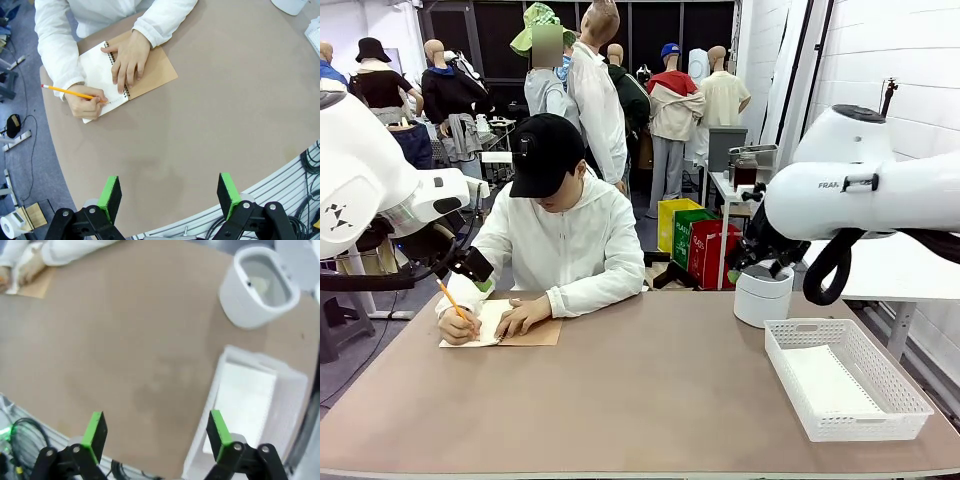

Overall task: Sort the paper based on its condition.
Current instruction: If a person hands you a paper, place it in the Organizing basket , and if it's crumpled, put it in the Trash can.

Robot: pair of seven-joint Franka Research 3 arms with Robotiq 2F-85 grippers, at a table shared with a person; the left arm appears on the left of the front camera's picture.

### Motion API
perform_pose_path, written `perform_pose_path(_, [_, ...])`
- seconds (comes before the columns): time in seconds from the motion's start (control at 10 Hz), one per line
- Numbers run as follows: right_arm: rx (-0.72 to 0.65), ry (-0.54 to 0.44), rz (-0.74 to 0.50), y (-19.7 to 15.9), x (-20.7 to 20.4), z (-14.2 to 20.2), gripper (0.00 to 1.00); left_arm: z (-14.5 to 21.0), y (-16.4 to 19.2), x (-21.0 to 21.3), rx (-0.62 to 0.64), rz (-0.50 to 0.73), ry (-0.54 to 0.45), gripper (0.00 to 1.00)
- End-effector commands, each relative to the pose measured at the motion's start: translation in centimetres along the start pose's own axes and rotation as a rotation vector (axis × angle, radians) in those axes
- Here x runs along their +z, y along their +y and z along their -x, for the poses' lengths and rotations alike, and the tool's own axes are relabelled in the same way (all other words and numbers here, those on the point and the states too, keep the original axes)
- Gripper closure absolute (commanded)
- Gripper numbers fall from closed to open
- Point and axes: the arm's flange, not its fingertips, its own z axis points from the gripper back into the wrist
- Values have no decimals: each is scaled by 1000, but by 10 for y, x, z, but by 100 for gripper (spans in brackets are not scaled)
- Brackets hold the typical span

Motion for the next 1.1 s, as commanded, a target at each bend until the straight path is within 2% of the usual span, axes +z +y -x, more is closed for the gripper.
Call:
perform_pose_path(0.0, [123, -112, -142, -10, -2, 13, 0, 0, 0, 0, 0, 2, -1, 0])
perform_pose_path(0.1, [178, -143, -215, -11, 0, 14, 0, 0, 0, 0, 0, 2, -1, 0])
perform_pose_path(0.5, [316, -228, -358, -16, 3, 22, 0, 0, 0, 0, 0, 2, -1, 0])
perform_pose_path(1.0, [312, -215, -330, -13, 9, 18, 0, 0, 0, 0, 0, 2, -1, 0])
